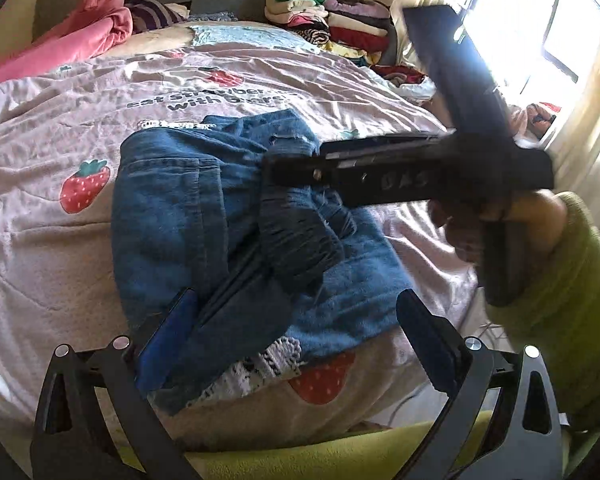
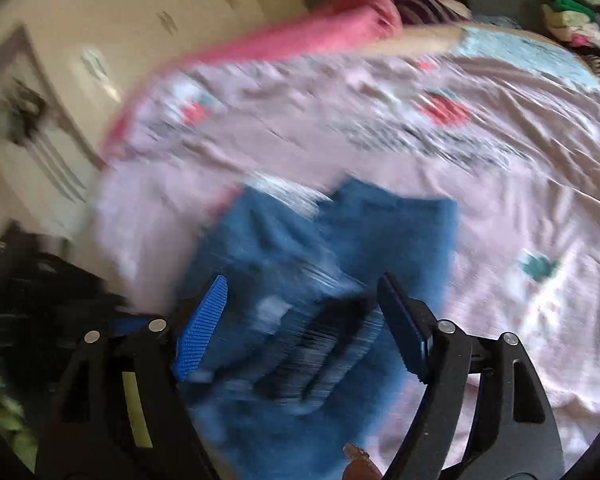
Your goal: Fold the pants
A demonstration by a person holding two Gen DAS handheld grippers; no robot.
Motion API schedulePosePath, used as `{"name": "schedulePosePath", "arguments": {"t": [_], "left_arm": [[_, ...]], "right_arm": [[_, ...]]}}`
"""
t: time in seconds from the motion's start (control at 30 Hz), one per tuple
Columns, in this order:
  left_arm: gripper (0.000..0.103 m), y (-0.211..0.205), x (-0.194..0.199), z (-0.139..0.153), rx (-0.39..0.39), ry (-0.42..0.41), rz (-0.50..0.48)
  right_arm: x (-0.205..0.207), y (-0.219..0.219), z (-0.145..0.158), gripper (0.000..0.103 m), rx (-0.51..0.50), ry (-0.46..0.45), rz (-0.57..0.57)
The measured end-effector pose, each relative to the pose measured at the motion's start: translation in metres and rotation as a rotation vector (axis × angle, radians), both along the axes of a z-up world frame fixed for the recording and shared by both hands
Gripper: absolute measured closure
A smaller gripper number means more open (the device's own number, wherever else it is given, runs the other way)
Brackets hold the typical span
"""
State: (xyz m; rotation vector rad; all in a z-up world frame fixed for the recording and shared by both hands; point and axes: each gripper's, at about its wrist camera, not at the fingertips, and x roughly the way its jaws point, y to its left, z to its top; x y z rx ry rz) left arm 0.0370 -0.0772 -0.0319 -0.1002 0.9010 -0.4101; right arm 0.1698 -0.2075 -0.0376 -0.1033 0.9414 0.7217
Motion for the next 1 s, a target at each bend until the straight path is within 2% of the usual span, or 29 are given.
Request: {"name": "schedulePosePath", "arguments": {"t": [0.13, 0.27, 0.5, 0.73, 1.0], "left_arm": [[0.005, 0.011, -0.001, 0.008, 0.011, -0.016, 0.05], [0.004, 0.028, -0.004, 0.017, 0.035, -0.034, 0.139], [0.004, 0.058, -0.006, 0.035, 0.039, -0.07, 0.255], [0.004, 0.091, -0.003, 0.05, 0.058, -0.092, 0.356], [0.004, 0.111, 0.01, 0.061, 0.055, -0.088, 0.395]], "right_arm": [[-0.007, -0.01, 0.008, 0.034, 0.057, -0.014, 0.004], [-0.018, -0.024, 0.034, 0.029, 0.102, -0.095, -0.015], [-0.043, -0.04, 0.068, 0.019, 0.116, -0.228, -0.017], [-0.088, -0.033, 0.08, 0.015, 0.037, -0.351, 0.086], [-0.128, -0.009, 0.07, 0.015, 0.001, -0.372, 0.241]]}}
